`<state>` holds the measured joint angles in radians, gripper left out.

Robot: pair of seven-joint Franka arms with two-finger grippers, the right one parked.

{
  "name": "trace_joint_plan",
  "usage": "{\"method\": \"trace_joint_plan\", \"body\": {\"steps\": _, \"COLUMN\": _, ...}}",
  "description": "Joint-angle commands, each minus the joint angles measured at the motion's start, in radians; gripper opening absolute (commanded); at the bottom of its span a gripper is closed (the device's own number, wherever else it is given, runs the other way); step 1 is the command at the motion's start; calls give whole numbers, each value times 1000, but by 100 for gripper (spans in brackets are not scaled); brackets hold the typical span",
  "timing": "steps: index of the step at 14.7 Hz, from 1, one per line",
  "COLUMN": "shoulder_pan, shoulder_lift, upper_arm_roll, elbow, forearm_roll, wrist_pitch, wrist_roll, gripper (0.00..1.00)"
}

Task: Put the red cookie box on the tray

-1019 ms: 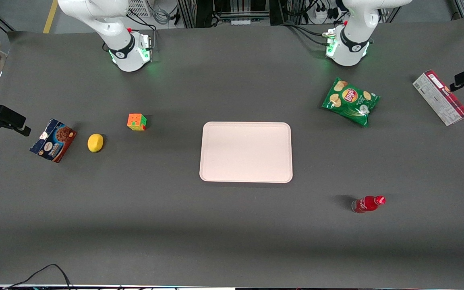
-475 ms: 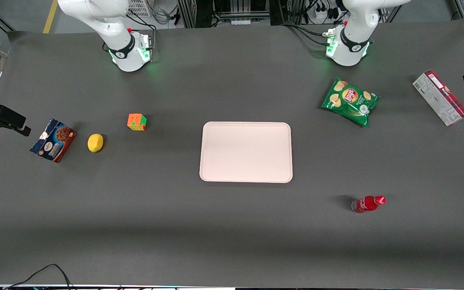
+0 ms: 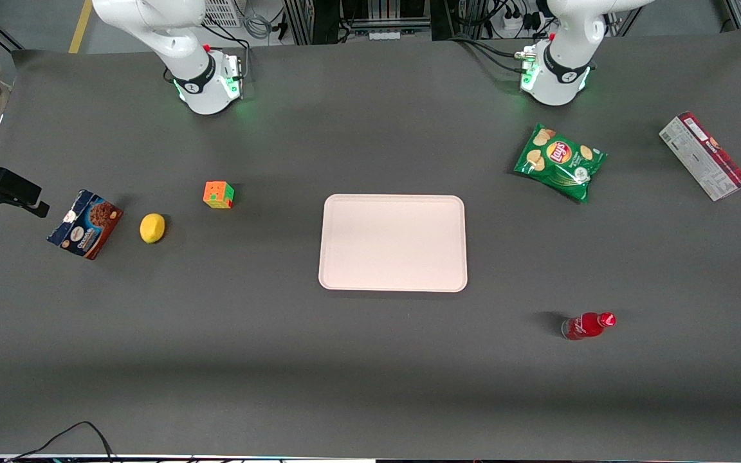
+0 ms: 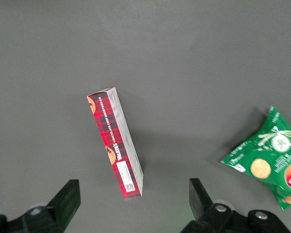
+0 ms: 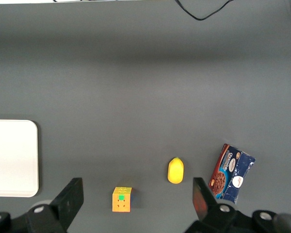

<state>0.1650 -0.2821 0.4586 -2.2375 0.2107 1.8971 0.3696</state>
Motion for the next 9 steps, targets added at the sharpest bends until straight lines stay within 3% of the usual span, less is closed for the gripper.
{"method": "trace_joint_plan", "body": {"steps": 1, "shoulder_pan": 41, "shoulder_lift": -16, "upper_arm_roll": -12, "elbow": -117, "forearm_roll": 18, "wrist_pitch": 137, "wrist_roll": 18, "gripper": 100}}
{"method": "trace_joint_plan", "body": {"steps": 4, "shoulder_pan": 44, "shoulder_lift": 7, "upper_arm_roll": -6, "elbow": -142, "forearm_roll": 44, "wrist_pitch": 192, "wrist_roll": 29, "gripper": 100}}
{"method": "trace_joint_plan", "body": {"steps": 6, "shoulder_pan": 86, "shoulder_lift": 21, "upper_arm_roll": 18, "elbow": -204, "forearm_roll": 44, "wrist_pitch": 316, "wrist_roll": 83, "gripper": 100}}
{"method": "trace_joint_plan", "body": {"steps": 9, "shoulder_pan": 140, "shoulder_lift": 142, "upper_arm_roll": 57, "elbow": -214, "forearm_roll": 24, "wrist_pitch": 440, "wrist_roll": 194, "gripper": 100}}
